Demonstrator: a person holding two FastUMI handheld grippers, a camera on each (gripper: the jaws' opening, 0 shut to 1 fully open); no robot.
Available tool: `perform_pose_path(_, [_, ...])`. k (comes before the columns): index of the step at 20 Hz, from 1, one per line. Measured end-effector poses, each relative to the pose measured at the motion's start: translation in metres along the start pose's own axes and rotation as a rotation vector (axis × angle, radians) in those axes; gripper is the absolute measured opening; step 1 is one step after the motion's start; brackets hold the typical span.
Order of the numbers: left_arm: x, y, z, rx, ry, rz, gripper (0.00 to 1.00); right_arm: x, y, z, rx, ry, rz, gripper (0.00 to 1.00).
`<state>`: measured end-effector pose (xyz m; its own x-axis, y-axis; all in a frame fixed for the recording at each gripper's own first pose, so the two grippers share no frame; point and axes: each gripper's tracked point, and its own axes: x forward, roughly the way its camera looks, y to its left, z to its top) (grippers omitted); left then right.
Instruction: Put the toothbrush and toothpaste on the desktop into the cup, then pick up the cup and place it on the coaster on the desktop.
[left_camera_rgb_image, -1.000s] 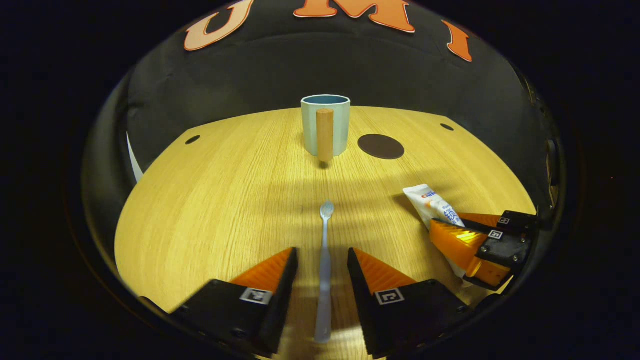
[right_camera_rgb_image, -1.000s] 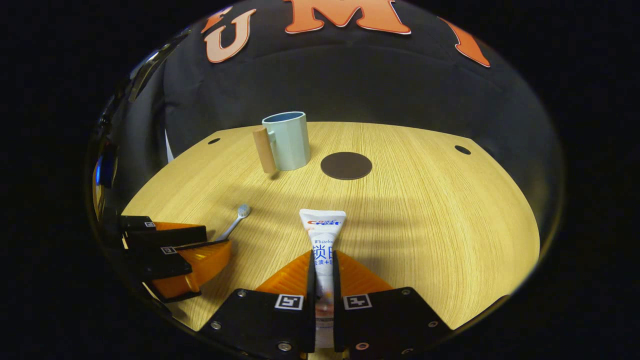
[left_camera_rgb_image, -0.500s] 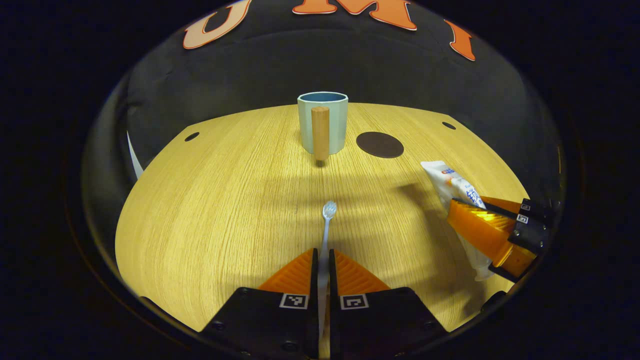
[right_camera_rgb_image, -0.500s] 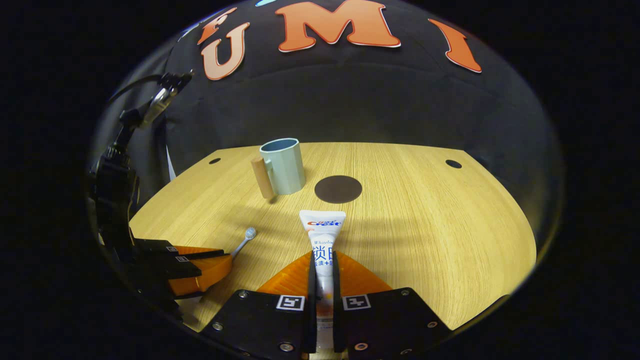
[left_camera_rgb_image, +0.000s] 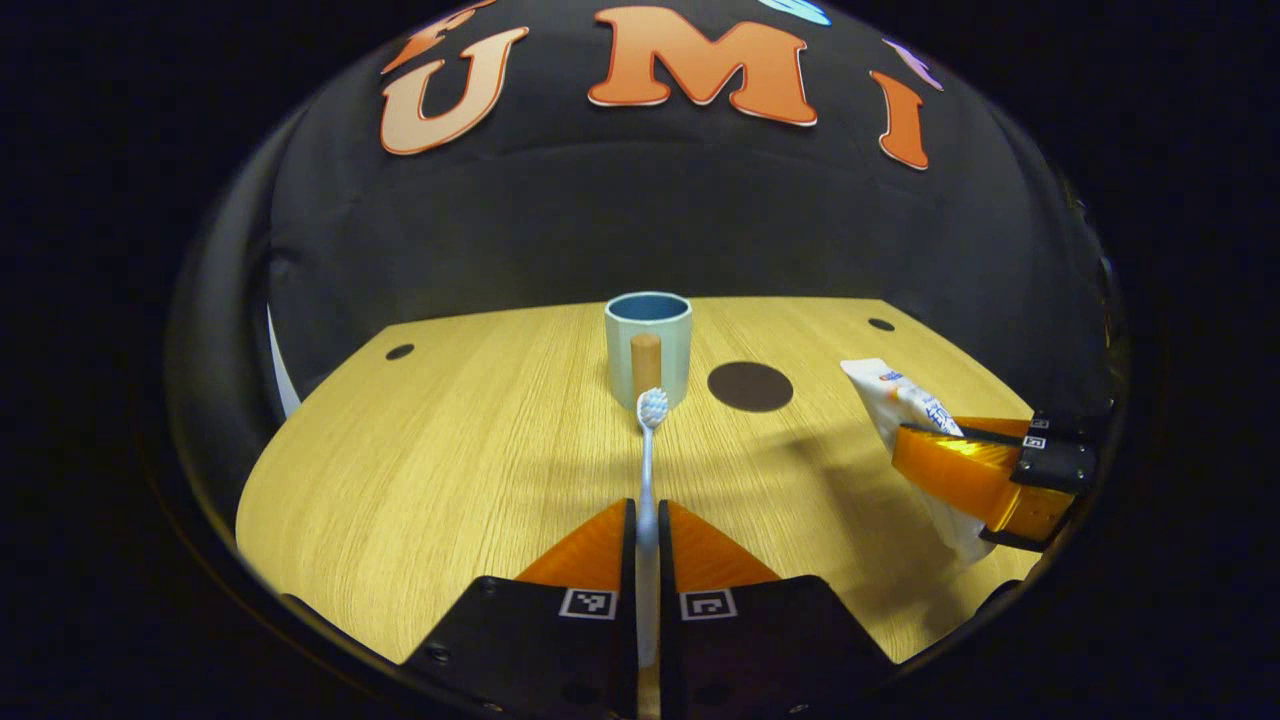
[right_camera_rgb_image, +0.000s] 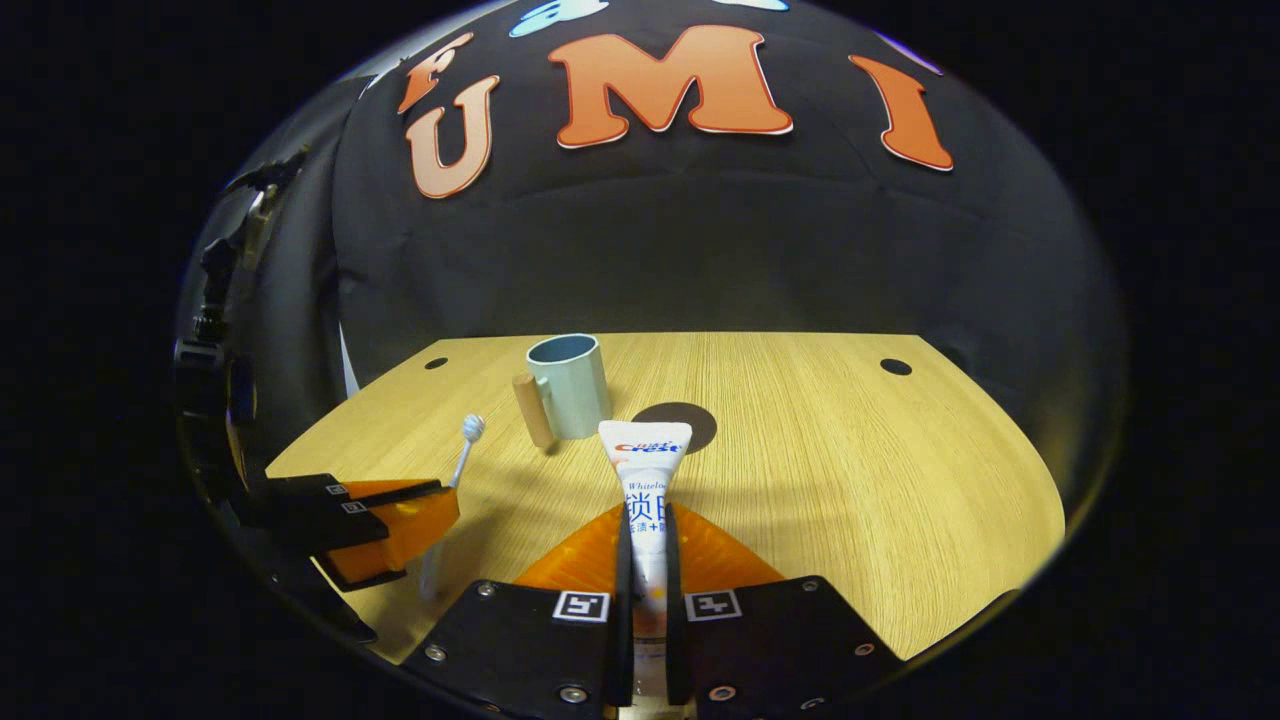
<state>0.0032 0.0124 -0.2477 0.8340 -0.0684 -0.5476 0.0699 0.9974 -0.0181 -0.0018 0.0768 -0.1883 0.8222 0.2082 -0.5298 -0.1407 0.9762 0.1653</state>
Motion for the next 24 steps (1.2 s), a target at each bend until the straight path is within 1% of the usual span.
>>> perform_pose_path(2, [-0.005,0.003,0.012,0.000,-0.058,-0.011,0.08,-0.002,-0.001,0.007,0.001,-0.020,-0.003,0.13])
perform_pose_path(6, [-0.007,0.007,0.030,-0.015,-0.189,-0.009,0.08,-0.001,0.003,0.027,0.020,-0.070,-0.003,0.13])
perform_pose_path(11, [-0.012,0.014,0.052,-0.032,-0.309,0.011,0.08,0.001,0.007,0.050,0.020,-0.118,0.012,0.13])
perform_pose_path(20, [-0.003,0.014,0.078,-0.029,-0.392,0.006,0.08,0.016,0.009,0.086,0.005,-0.148,0.020,0.13])
perform_pose_path(22, [0.001,0.015,0.085,-0.017,-0.424,0.005,0.08,0.019,0.005,0.096,0.008,-0.163,0.018,0.13])
perform_pose_path(24, [0.003,0.014,0.092,0.010,-0.456,-0.011,0.08,0.023,0.001,0.102,0.018,-0.169,0.018,0.13])
